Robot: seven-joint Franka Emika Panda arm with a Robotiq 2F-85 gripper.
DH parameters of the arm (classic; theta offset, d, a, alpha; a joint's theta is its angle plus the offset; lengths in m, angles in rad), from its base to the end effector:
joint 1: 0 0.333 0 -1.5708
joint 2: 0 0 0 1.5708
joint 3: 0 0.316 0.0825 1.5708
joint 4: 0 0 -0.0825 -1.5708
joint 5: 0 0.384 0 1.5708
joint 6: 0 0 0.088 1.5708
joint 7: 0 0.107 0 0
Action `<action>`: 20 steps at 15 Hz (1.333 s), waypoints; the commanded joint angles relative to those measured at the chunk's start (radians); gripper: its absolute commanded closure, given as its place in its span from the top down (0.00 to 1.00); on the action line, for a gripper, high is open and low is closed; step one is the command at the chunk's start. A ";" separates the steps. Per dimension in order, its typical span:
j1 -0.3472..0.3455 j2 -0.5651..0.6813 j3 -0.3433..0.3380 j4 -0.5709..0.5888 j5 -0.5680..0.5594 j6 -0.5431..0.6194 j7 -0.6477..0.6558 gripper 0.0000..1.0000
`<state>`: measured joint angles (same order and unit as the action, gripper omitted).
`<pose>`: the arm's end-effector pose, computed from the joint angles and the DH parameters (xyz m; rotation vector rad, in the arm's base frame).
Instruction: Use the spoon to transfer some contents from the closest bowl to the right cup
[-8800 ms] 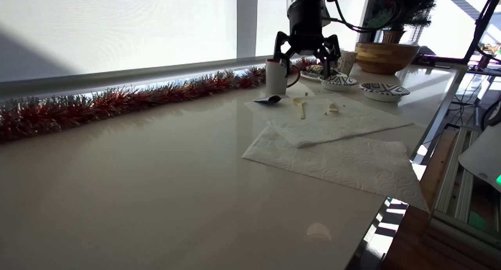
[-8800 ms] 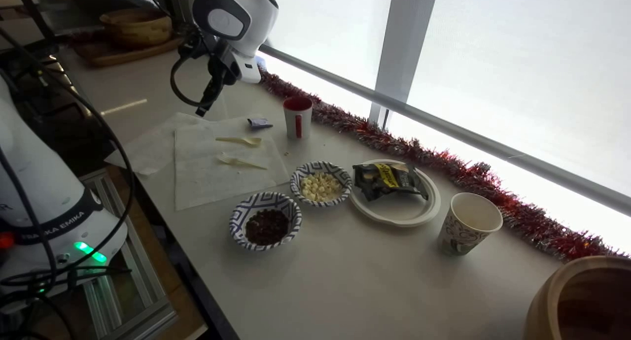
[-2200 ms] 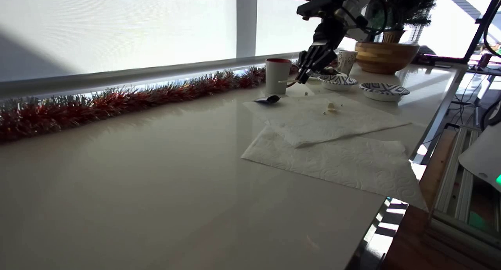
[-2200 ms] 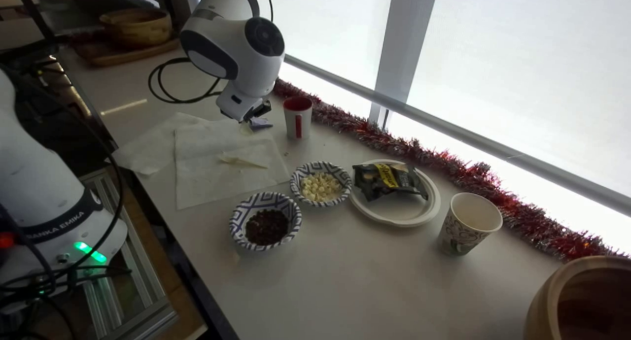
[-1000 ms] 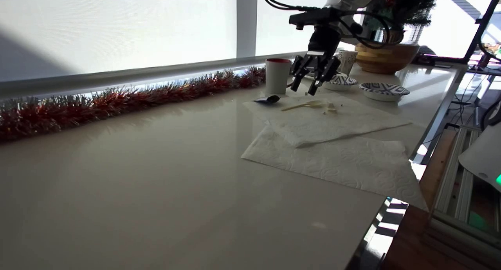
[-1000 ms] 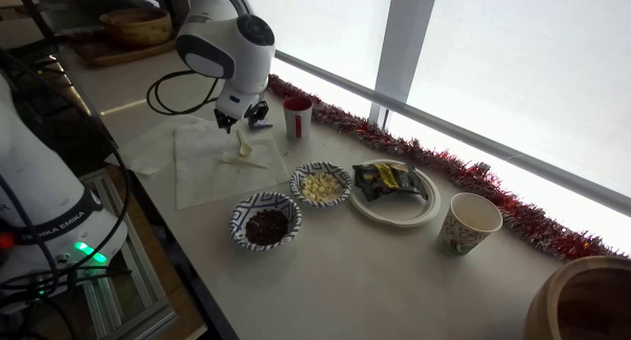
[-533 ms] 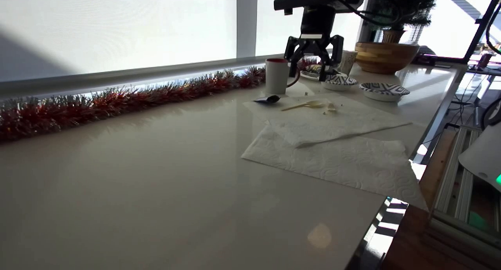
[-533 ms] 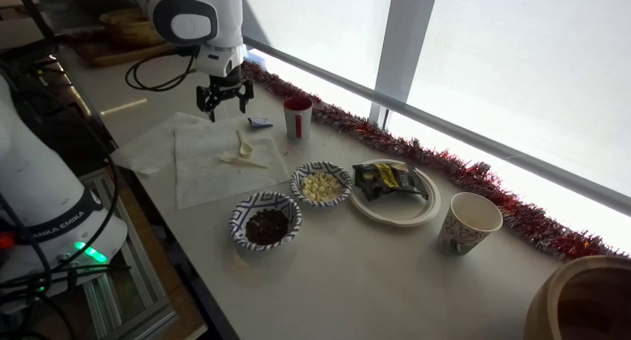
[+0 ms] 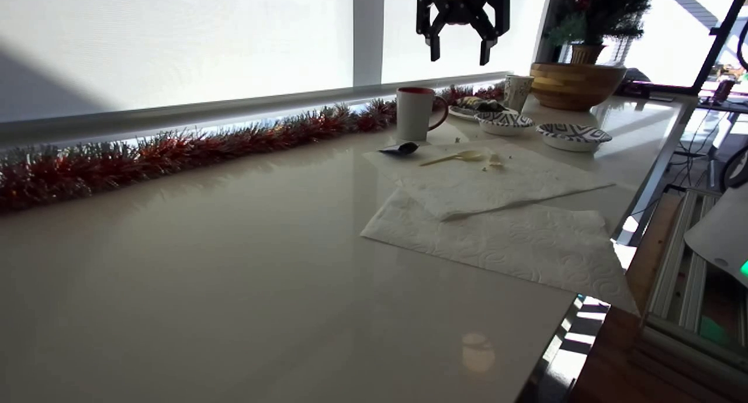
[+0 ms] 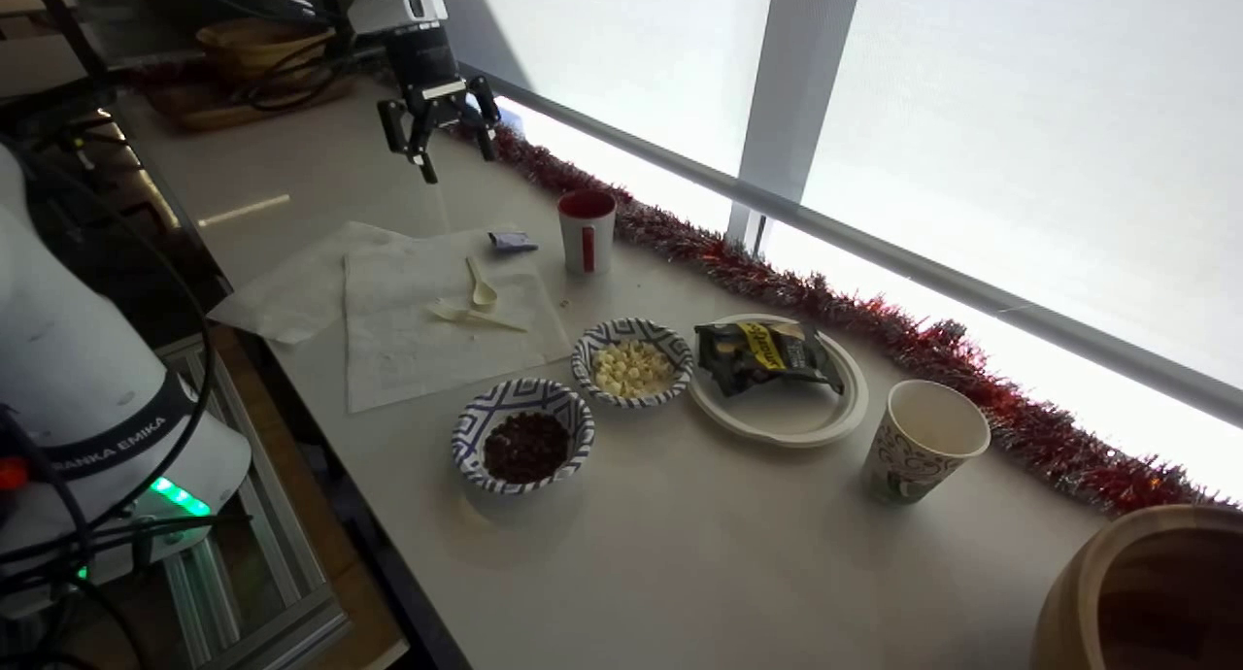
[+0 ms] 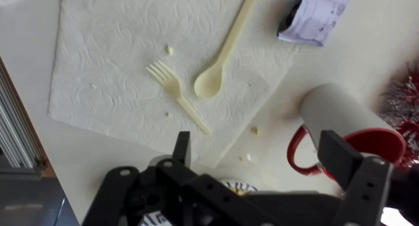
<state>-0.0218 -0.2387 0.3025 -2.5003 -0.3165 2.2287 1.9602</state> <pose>0.4255 0.1114 0.3658 2.1578 -1.9867 0.3874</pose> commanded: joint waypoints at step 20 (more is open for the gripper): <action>0.116 0.186 -0.018 -0.082 -0.370 0.043 0.613 1.00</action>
<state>0.0818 -0.1090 0.3073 -2.5792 -0.5606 2.1837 2.4724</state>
